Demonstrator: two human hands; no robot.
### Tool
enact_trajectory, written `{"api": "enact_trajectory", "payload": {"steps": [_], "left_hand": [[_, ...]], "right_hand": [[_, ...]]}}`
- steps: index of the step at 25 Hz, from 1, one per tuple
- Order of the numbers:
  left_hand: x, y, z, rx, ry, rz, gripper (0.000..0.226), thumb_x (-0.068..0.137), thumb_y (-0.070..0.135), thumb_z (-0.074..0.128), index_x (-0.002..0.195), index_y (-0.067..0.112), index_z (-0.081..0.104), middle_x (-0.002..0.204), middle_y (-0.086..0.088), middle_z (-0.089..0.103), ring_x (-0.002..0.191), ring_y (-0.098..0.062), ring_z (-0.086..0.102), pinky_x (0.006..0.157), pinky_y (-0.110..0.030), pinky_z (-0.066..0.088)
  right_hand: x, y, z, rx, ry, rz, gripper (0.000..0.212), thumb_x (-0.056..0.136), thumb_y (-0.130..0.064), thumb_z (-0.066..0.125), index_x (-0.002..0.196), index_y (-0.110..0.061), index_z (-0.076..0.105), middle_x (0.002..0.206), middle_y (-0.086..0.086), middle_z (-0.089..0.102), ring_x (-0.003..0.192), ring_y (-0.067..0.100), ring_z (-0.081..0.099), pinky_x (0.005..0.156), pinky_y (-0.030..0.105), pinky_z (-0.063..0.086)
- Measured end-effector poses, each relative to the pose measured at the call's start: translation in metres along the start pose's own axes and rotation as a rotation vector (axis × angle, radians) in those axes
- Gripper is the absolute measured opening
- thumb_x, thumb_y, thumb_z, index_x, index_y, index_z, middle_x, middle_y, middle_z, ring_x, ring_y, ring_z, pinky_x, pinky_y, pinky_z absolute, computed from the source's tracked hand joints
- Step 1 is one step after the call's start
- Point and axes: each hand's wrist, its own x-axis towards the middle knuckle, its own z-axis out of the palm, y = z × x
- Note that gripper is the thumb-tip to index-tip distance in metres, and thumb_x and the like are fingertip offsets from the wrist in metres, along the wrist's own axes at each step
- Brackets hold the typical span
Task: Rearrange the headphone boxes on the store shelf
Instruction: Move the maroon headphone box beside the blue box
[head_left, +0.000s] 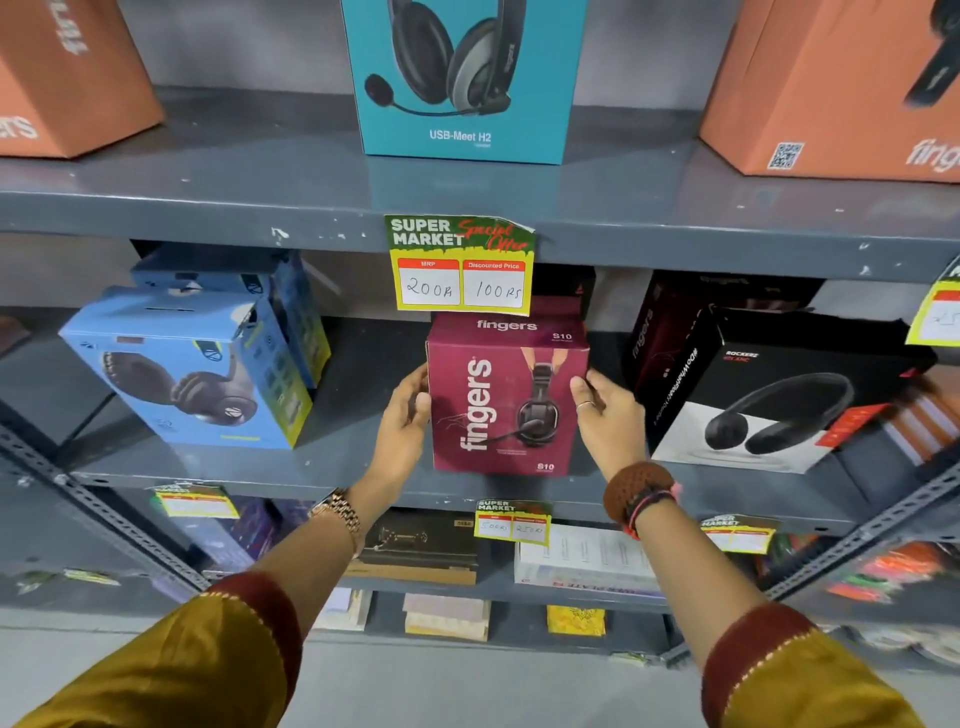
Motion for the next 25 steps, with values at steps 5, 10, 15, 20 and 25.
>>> {"api": "enact_trajectory", "payload": {"steps": [5, 10, 15, 20, 25], "left_hand": [[-0.032, 0.011, -0.016, 0.04, -0.014, 0.054, 0.084, 0.072, 0.081, 0.039, 0.142, 0.034, 0.033, 0.134, -0.001, 0.043, 0.127, -0.012, 0.045, 0.103, -0.031, 0.044], [-0.051, 0.019, -0.052, 0.054, 0.014, 0.03, 0.074, 0.073, 0.081, 0.041, 0.138, 0.048, 0.031, 0.138, -0.006, 0.043, 0.127, -0.016, 0.047, 0.105, -0.042, 0.044], [-0.068, 0.021, -0.101, 0.014, 0.083, -0.034, 0.08, 0.075, 0.076, 0.046, 0.142, 0.034, 0.031, 0.145, -0.003, 0.043, 0.132, -0.018, 0.045, 0.107, -0.046, 0.042], [-0.069, 0.022, -0.136, -0.074, 0.143, -0.123, 0.043, 0.1, 0.022, 0.037, 0.142, 0.015, 0.029, 0.133, -0.01, 0.051, 0.111, -0.02, 0.056, 0.082, -0.018, 0.056], [-0.053, 0.005, -0.16, -0.109, 0.082, -0.176, 0.052, 0.094, -0.009, 0.037, 0.134, 0.022, 0.026, 0.136, -0.008, 0.041, 0.121, -0.024, 0.046, 0.074, -0.018, 0.056]], "right_hand": [[-0.03, -0.008, -0.016, -0.035, 0.038, -0.089, 0.038, 0.09, -0.034, 0.053, 0.12, -0.011, 0.06, 0.105, 0.012, 0.071, 0.09, 0.022, 0.066, 0.088, 0.032, 0.051], [-0.046, -0.03, 0.006, -0.003, -0.039, -0.123, 0.023, 0.09, -0.035, 0.053, 0.1, -0.021, 0.069, 0.081, 0.006, 0.071, 0.083, 0.024, 0.067, 0.081, 0.03, 0.051], [-0.053, -0.053, 0.059, 0.074, -0.126, -0.149, 0.039, 0.09, -0.031, 0.055, 0.122, -0.009, 0.058, 0.115, 0.01, 0.067, 0.098, 0.023, 0.064, 0.092, 0.04, 0.052], [-0.051, -0.063, 0.114, 0.072, -0.232, -0.146, 0.035, 0.093, -0.026, 0.05, 0.123, -0.008, 0.056, 0.116, 0.011, 0.065, 0.101, 0.025, 0.062, 0.093, 0.045, 0.05], [-0.042, -0.071, 0.153, 0.064, -0.243, -0.085, 0.036, 0.096, -0.02, 0.044, 0.129, -0.009, 0.048, 0.126, 0.014, 0.059, 0.116, 0.028, 0.054, 0.1, 0.038, 0.043]]}}
